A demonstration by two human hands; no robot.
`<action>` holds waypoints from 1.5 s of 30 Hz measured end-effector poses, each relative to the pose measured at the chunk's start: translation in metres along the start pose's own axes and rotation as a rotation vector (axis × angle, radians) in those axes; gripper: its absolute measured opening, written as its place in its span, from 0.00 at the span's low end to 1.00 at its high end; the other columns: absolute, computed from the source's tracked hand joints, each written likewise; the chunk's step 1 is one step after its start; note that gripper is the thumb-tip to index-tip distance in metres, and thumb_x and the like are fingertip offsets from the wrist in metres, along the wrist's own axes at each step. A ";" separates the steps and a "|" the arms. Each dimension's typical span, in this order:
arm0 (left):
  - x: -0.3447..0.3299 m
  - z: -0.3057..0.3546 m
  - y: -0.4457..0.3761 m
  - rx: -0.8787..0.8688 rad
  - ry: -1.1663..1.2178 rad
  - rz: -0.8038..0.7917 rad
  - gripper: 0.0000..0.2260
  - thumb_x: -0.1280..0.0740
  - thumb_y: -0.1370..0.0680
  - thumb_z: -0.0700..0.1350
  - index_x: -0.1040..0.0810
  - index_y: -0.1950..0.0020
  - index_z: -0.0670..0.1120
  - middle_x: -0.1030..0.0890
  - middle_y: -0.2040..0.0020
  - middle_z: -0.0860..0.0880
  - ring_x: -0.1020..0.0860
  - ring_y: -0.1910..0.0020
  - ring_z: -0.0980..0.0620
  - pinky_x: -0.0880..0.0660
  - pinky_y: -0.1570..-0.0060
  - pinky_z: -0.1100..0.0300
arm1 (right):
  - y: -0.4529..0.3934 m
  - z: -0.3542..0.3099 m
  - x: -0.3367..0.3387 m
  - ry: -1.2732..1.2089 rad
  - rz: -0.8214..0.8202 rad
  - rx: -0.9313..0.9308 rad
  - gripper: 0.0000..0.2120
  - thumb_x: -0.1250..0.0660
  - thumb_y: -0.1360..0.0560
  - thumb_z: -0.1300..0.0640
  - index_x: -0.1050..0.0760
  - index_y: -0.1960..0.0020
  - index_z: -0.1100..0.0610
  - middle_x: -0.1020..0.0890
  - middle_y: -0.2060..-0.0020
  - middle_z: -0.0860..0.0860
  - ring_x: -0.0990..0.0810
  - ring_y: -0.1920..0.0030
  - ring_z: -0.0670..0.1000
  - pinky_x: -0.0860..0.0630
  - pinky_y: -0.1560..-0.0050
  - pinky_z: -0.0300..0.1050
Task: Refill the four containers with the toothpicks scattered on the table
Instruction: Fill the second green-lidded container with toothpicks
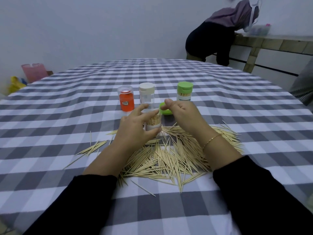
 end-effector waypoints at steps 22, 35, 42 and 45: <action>-0.004 0.001 0.001 -0.028 0.063 -0.017 0.28 0.26 0.27 0.49 0.30 0.28 0.53 0.31 0.28 0.52 0.33 0.30 0.51 0.33 0.34 0.40 | 0.064 0.013 0.050 0.821 -0.881 -0.318 0.12 0.24 0.33 0.57 0.26 0.57 0.48 0.29 0.65 0.44 0.33 0.65 0.44 0.35 0.63 0.40; -0.006 0.000 0.003 -0.005 0.085 -0.026 0.31 0.26 0.28 0.49 0.33 0.26 0.55 0.32 0.27 0.52 0.33 0.30 0.51 0.33 0.33 0.41 | 0.093 0.037 0.061 0.852 -0.907 -0.340 0.17 0.23 0.34 0.54 0.28 0.53 0.44 0.25 0.54 0.50 0.30 0.61 0.47 0.33 0.65 0.41; -0.006 0.000 0.003 0.010 0.086 -0.033 0.33 0.25 0.28 0.49 0.34 0.26 0.55 0.31 0.28 0.51 0.30 0.31 0.50 0.32 0.33 0.43 | 0.085 0.043 0.067 0.727 -0.724 -0.316 0.04 0.27 0.29 0.52 0.22 0.58 0.47 0.22 0.59 0.45 0.27 0.59 0.45 0.32 0.62 0.39; -0.005 0.001 0.004 0.004 0.093 -0.032 0.32 0.25 0.28 0.49 0.34 0.26 0.55 0.30 0.28 0.50 0.30 0.32 0.51 0.31 0.33 0.44 | 0.080 0.044 0.069 0.759 -0.659 -0.298 0.04 0.29 0.27 0.51 0.23 0.57 0.48 0.22 0.60 0.44 0.26 0.60 0.45 0.29 0.61 0.40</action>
Point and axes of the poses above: each hand's wrist, its own y-axis away from the middle knuckle, its own x-axis out of the back of the hand, z = x × y, the point moved 6 cm from there along -y, towards the middle knuckle
